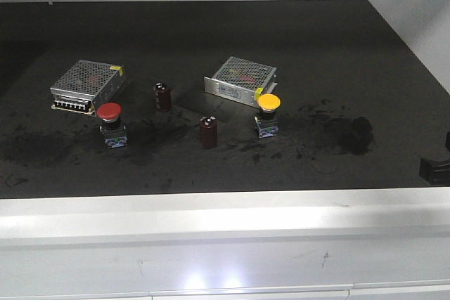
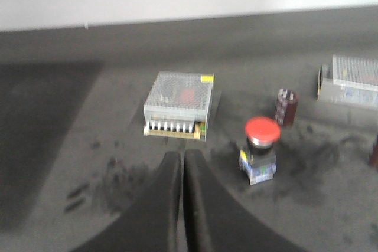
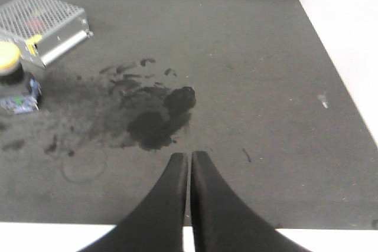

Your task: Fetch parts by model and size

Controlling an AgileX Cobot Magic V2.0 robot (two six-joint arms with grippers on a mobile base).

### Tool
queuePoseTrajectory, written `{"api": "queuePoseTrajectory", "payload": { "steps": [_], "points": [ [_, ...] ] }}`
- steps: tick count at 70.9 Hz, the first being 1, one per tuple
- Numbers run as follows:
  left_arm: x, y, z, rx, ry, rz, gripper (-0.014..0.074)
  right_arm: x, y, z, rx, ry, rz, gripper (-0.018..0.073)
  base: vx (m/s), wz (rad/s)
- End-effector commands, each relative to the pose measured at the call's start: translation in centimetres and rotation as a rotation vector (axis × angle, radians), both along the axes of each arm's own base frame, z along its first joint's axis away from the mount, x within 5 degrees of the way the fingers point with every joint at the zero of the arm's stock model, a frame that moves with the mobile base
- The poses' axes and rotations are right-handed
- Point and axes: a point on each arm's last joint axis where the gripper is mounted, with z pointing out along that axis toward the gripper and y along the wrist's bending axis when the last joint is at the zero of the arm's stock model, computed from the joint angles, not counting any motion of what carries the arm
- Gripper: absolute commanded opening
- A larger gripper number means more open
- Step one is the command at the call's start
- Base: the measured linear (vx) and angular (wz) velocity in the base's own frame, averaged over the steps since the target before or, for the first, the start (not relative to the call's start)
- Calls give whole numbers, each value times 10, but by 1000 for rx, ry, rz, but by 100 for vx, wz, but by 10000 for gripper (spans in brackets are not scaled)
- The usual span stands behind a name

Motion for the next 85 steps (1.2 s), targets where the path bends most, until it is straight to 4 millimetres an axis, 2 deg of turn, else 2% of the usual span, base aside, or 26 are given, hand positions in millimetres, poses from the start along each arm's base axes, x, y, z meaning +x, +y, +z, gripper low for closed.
{"api": "queuePoseTrajectory", "payload": {
  "steps": [1, 8, 13, 26, 31, 38, 45, 52, 68, 85],
  "points": [
    [4, -2, 13, -15, -62, -9, 21, 4, -1, 17, -36, -98, 14, 17, 0, 0],
    [6, -2, 12, -15, -51, -9, 79, 4, -1, 17, -33, -105, 13, 90, 0, 0],
    [7, -2, 11, -14, -49, -9, 142, 4, -1, 18, -31, -109, 13, 183, 0, 0],
    [8, -2, 10, -16, -43, -9, 405, 5, 0, 19, -29, -120, 13, 448, 0, 0],
    [9, -2, 10, -16, -39, -10, 499, 5, -1, 19, -32, -120, 14, 512, 0, 0],
    [9, -3, 11, -41, -51, -14, 577, 5, 0, 19, -30, -120, 14, 548, 0, 0],
    [12, -8, 17, -90, -65, -31, 579, 4, 0, 18, -29, -116, 13, 546, 0, 0],
    [27, -13, 23, -81, -12, -56, 563, 4, 0, 18, -29, -115, 13, 546, 0, 0],
    [86, -38, 38, -59, 156, -132, 541, 4, 0, 18, -29, -116, 13, 546, 0, 0],
    [149, -73, 45, -35, 308, -199, 541, 4, 0, 18, -29, -116, 13, 546, 0, 0]
  ]
}}
